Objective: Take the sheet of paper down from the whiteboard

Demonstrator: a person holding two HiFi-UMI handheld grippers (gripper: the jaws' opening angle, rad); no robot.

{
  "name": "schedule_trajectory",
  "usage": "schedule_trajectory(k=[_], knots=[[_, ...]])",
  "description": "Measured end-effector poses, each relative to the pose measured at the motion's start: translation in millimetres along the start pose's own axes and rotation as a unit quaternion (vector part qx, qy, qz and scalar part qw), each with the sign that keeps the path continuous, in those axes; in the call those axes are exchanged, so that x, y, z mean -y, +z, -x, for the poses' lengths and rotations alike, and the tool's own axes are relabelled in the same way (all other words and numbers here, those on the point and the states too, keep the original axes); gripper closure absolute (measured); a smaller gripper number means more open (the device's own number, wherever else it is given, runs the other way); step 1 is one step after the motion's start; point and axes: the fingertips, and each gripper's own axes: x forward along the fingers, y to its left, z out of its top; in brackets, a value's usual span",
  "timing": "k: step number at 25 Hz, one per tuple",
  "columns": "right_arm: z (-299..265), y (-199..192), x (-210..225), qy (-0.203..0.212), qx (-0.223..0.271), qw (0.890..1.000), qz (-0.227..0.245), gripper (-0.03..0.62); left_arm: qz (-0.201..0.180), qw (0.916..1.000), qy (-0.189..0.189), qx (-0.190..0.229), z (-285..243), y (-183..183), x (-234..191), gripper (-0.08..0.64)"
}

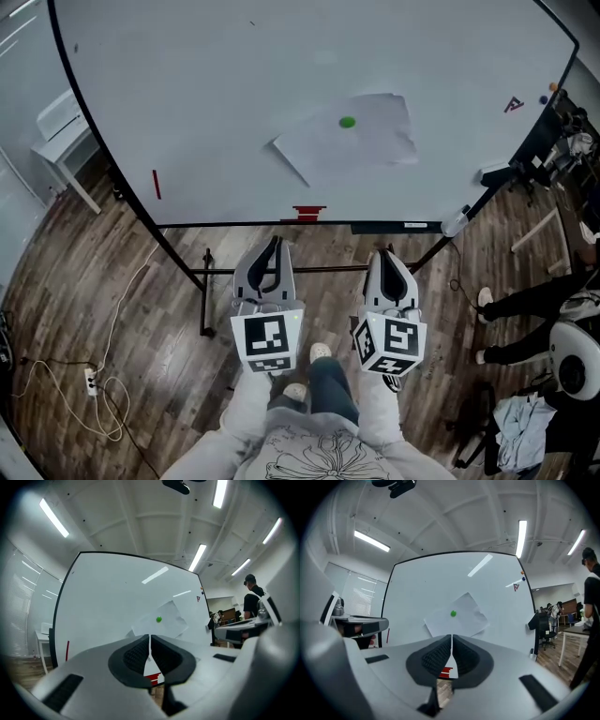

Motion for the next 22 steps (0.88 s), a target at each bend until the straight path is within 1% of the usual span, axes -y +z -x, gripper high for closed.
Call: schedule_trajectory(k=[4,12,17,20,21,22], knots=[[-43,1,17,0.017,0.002,1.000,0.002,0.589,-0.001,0.9998,0.018,-0.004,-38,-5,-2,0.548],[-137,28,48,0.061,0.031,0.997,0.020,0.589,-0.012,0.9978,0.065,0.008,-124,5,-5,0.546],[-183,40,50,0.095,0.044,0.994,0.030,0.589,-0.026,0.9941,0.105,0.007,-159,9,-14,0.546],[-204,48,49,0.110,0.050,0.992,0.035,0.589,-0.027,0.9927,0.118,0.002,-174,8,-21,0.545],[-210,50,48,0.114,0.053,0.991,0.038,0.589,-0.022,0.9927,0.119,0.001,-179,6,-24,0.539],[-215,51,48,0.118,0.055,0.991,0.040,0.588,-0.016,0.9928,0.119,-0.001,-183,4,-26,0.508]])
